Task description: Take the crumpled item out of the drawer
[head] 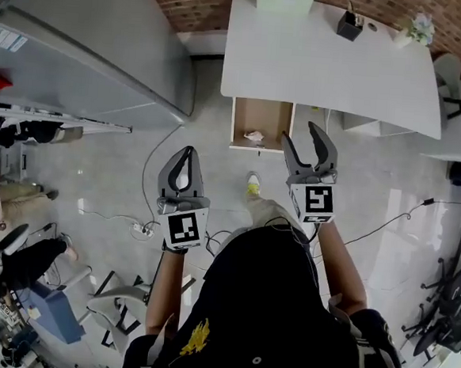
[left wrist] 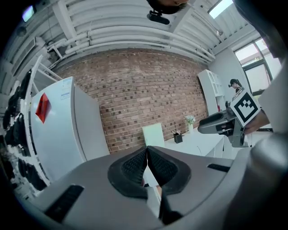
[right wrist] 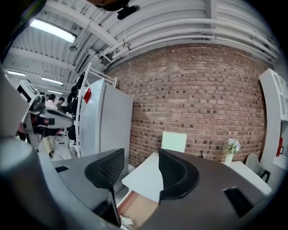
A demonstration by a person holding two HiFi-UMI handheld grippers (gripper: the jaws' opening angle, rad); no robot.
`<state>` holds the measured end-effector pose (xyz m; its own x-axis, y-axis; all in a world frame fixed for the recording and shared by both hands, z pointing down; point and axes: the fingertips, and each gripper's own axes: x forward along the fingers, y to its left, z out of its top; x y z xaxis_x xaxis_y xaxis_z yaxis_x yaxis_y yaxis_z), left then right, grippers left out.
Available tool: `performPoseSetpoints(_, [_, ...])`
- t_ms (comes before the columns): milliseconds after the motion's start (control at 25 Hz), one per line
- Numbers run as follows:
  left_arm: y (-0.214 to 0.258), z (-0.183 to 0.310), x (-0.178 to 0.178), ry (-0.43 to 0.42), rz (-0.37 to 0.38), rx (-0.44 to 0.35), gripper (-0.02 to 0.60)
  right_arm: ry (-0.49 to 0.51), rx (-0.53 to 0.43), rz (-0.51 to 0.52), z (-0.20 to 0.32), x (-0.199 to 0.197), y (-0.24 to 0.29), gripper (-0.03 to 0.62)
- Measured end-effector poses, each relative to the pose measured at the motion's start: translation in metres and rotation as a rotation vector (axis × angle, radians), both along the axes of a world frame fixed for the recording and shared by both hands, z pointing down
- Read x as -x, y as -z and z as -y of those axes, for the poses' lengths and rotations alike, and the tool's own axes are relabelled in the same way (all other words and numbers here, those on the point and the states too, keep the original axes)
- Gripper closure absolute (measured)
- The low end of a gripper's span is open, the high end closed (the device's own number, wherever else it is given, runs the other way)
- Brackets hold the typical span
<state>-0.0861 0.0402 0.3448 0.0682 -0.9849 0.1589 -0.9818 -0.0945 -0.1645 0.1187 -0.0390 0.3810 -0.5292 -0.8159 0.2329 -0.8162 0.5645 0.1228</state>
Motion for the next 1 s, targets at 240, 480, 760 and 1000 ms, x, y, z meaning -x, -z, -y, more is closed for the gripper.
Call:
performPoseSetpoints(240, [-0.024, 0.044, 0.009, -0.002, 0.008, 0.047, 0.563, 0.049, 0.12, -0.077, 0.036, 0.01, -0.056, 0.335])
performPoseSetpoints(480, [-0.06, 0.064, 0.021, 0.005, -0.026, 0.098, 0.563, 0.119, 0.225, -0.147, 0.046, 0.037, -0.121, 0.335])
performPoseSetpoints(760, [-0.108, 0.097, 0.025, -0.067, -0.018, 0.129, 0.563, 0.17, 0.386, -0.292, 0.056, 0.067, -0.247, 0.335])
performPoseSetpoints(1000, [-0.151, 0.13, 0.021, -0.123, -0.027, 0.155, 0.563, 0.196, 0.553, -0.409, 0.069, 0.08, -0.368, 0.335])
